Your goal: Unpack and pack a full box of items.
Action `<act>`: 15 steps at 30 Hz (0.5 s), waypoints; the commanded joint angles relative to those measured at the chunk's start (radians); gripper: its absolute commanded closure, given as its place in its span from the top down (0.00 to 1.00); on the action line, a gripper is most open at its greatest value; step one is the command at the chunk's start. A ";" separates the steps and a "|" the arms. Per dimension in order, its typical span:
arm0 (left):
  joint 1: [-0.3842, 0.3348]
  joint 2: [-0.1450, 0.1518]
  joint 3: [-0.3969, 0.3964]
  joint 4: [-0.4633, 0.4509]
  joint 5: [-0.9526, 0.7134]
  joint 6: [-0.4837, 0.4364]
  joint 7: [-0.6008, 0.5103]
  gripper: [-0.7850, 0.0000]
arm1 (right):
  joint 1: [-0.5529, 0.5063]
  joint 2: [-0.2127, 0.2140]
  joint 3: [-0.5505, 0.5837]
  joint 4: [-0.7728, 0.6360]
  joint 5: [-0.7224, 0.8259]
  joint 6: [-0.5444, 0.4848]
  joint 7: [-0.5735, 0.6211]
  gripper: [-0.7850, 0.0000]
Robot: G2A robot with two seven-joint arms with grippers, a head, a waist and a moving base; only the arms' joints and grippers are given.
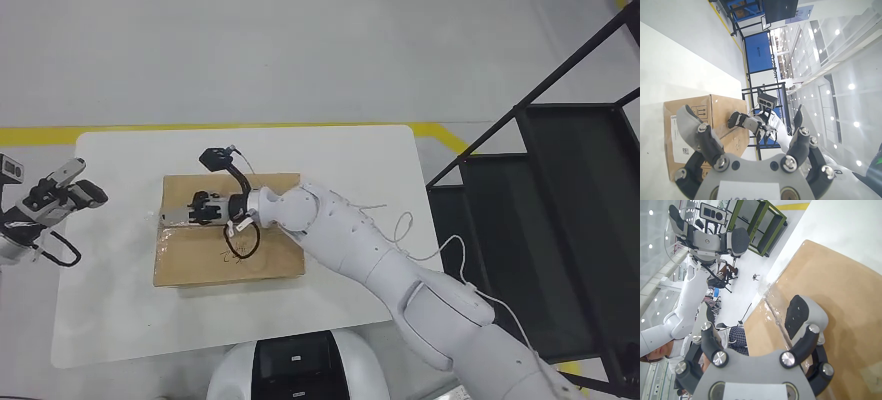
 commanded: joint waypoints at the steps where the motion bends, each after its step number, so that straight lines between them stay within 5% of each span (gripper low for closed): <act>1: -0.009 -0.002 0.010 0.002 0.006 0.002 -0.003 1.00 | -0.039 0.029 0.044 -0.068 -0.018 0.027 0.023 1.00; 15: -0.104 -0.013 0.103 0.010 0.037 0.027 -0.092 1.00 | -0.431 0.199 0.389 -0.618 -0.146 0.184 0.227 1.00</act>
